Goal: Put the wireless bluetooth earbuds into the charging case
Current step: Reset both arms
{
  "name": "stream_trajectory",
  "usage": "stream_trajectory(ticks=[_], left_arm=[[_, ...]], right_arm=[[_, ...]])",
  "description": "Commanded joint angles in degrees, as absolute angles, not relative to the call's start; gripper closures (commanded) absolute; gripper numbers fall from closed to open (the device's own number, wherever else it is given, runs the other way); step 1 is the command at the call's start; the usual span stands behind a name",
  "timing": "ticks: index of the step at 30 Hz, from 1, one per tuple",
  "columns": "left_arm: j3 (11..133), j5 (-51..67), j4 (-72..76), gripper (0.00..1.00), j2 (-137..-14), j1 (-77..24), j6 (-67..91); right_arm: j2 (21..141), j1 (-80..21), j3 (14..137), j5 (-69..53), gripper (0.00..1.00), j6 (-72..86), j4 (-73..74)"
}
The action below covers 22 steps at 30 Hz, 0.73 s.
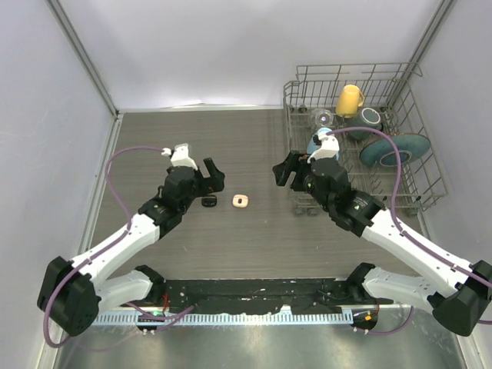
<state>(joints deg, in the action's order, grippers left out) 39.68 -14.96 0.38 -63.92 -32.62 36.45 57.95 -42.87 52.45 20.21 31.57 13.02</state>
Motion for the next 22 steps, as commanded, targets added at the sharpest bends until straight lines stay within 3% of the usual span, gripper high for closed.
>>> stream_trajectory(ticks=[1,22], left_arm=[[38.1,-24.9,-1.7,0.0,-58.1,-32.9,31.9],[33.9,-41.7,-4.0,0.0,-40.9,-32.9,27.6]], right_arm=[[58.5,-41.9,52.5,19.5,0.2,30.5,12.6],[57.0,-41.8,51.5,24.4,0.2,29.9,12.3]])
